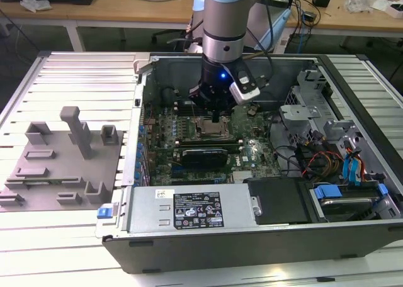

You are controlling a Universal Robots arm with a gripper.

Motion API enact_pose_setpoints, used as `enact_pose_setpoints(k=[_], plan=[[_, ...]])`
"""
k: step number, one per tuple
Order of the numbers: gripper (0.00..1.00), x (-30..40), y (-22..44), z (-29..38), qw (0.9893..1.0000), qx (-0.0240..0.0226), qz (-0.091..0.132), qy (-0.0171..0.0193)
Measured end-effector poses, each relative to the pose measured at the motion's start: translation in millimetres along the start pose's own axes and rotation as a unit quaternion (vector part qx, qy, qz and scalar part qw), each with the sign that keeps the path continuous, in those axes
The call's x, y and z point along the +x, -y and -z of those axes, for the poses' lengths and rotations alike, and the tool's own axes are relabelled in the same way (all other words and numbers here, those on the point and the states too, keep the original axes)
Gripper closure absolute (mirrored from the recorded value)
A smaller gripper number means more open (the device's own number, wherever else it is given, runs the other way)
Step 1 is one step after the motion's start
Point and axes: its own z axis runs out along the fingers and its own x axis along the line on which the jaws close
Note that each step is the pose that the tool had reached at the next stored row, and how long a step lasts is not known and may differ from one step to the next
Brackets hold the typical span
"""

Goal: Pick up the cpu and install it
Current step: 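Close the cpu cover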

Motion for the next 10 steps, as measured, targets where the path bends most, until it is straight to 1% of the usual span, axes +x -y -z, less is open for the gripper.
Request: enact_pose_setpoints(k=[3, 6, 10], plan=[[0.89, 6.4, 0.3, -1.7, 1.0, -0.0002, 0.008, 0.0001], [0.89, 10.6, 1.0, -3.2, 0.9999, -0.0004, 0.013, 0.0002], [0.89, 11.2, 1.1, -3.4, 0.9999, -0.0004, 0.016, 0.0001]])
